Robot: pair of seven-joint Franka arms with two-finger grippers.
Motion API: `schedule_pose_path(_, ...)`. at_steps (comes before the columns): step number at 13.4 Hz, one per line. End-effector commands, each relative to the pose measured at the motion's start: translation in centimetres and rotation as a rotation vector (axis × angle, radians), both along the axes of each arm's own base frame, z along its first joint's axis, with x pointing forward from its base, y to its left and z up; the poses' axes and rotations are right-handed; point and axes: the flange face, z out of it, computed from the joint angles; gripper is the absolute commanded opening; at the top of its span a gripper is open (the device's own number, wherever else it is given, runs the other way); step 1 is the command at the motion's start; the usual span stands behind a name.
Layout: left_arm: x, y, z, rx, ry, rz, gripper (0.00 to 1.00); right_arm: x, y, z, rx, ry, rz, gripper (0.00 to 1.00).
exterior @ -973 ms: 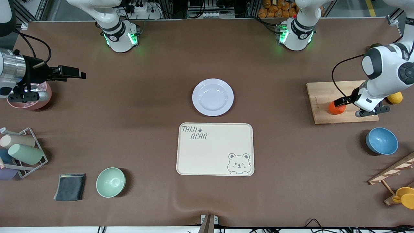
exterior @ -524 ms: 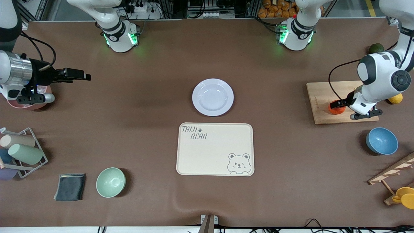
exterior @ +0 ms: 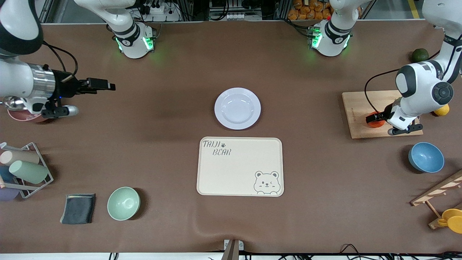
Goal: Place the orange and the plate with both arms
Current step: 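Lift the orange with the left gripper while the right gripper reaches out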
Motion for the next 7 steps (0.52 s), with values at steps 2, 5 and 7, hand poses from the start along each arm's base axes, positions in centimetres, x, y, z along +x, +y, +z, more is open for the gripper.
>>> schedule_pose_path(2, 0.1, 0.2, -0.7, 0.007, 0.0, -0.023, 0.62, -1.5, 0.2, -2.2, 0.079, -0.02, 0.029, 1.0)
schedule_pose_path(5, 0.7, -0.3, 0.4, 0.013, -0.013, -0.044, 0.27, -1.4, 0.5, -3.0, 0.076, -0.031, 0.022, 1.0)
schedule_pose_path(7, 2.2, -2.4, 3.7, 0.027, -0.066, -0.105, 0.23, -1.4, 0.8, -3.5, 0.086, -0.035, 0.015, 1.0)
